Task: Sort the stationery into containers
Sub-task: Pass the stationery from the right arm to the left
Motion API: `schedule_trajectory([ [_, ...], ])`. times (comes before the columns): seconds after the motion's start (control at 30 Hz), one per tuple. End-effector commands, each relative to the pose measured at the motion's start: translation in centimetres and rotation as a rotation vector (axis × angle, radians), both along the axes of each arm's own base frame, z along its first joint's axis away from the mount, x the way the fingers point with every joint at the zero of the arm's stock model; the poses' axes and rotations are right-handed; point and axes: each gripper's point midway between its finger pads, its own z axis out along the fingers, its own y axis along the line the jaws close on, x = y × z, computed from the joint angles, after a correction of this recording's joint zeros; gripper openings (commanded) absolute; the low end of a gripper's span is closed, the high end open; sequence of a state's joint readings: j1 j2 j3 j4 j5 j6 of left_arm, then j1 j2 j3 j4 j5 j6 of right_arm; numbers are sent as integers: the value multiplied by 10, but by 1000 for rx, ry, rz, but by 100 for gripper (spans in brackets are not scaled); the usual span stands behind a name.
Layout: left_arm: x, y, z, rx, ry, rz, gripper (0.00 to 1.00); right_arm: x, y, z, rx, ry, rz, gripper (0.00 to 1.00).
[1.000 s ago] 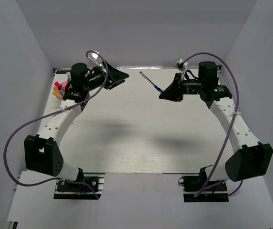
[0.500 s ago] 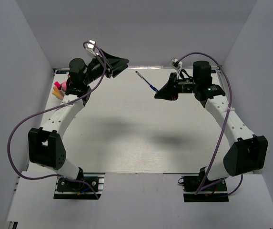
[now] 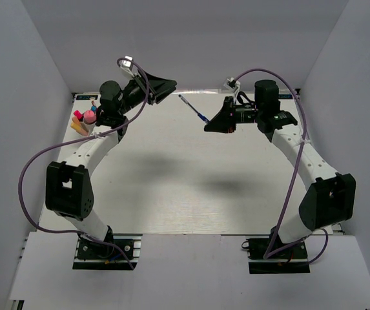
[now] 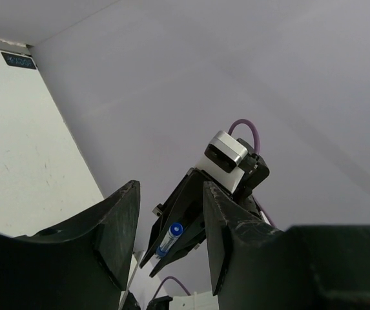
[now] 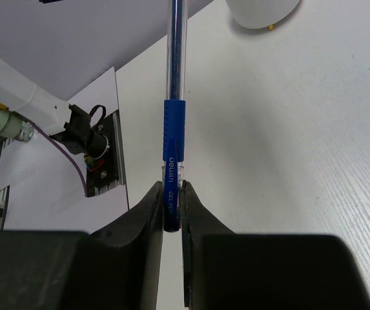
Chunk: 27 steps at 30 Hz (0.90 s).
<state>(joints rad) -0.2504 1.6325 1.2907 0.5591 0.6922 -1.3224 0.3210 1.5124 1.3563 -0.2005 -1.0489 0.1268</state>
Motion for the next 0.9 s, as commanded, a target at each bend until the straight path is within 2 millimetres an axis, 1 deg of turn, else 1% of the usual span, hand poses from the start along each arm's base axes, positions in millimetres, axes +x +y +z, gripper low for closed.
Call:
schedule_trajectory([
  [0.0, -15, -1, 17, -9, -75, -13, 54, 4, 7, 20, 35, -54, 21, 0],
  [0.13, -16, -1, 12, -3, -60, -18, 54, 8, 8, 21, 41, -42, 17, 0],
  [0.27, -17, -2, 6, 2, -47, -22, 55, 8, 11, 22, 45, -39, 27, 0],
  [0.3, -19, -5, 7, 0, -50, -30, 55, 8, 12, 21, 44, -36, 27, 0],
  [0.57, -18, -6, 4, 4, -48, -32, 55, 11, 15, 20, 50, -28, 33, 0],
  [0.6, -20, -9, 3, 4, -47, -40, 55, 11, 16, 20, 50, -28, 35, 0],
  [0.7, -23, -9, 3, 4, -52, -46, 55, 11, 18, 18, 48, -22, 39, 0],
  [0.73, -26, -13, 2, 4, -52, -58, 54, 10, 19, 17, 48, -19, 40, 0],
  [0.87, -28, -13, 3, 3, -65, -62, 53, 13, 19, 15, 47, -7, 38, 0],
])
